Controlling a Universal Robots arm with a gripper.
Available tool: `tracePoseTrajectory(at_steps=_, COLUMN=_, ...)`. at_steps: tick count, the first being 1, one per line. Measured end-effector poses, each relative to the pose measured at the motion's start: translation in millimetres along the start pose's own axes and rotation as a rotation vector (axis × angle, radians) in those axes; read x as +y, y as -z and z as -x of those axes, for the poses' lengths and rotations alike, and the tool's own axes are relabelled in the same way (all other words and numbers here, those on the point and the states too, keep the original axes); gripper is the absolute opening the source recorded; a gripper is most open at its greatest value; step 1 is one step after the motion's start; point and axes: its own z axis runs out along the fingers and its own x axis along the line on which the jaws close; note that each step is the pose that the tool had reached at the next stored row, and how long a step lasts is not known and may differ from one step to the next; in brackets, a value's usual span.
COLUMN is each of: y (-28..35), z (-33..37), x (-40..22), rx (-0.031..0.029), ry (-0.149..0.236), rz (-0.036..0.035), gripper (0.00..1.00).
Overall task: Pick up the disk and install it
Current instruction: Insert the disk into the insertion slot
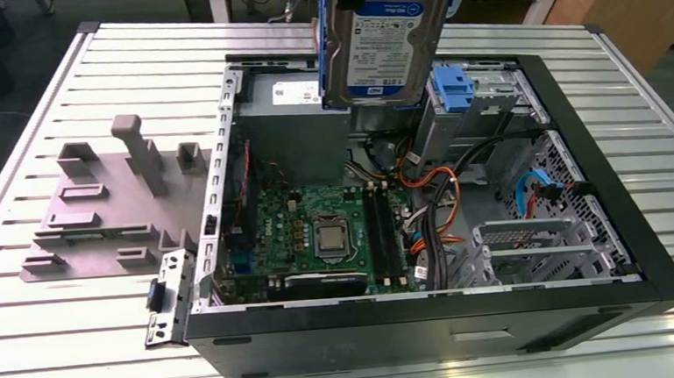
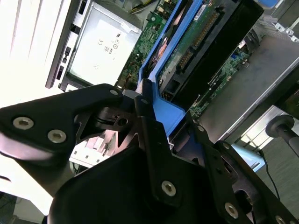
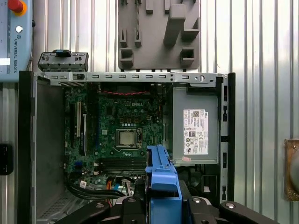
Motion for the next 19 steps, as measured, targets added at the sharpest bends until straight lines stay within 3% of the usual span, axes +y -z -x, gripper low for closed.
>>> tracePoseTrajectory(at_steps=19, y=0.0, z=-3.5, x=-0.1, rx=0.0000, ry=0.000, rz=0.0000, gripper=0.36)
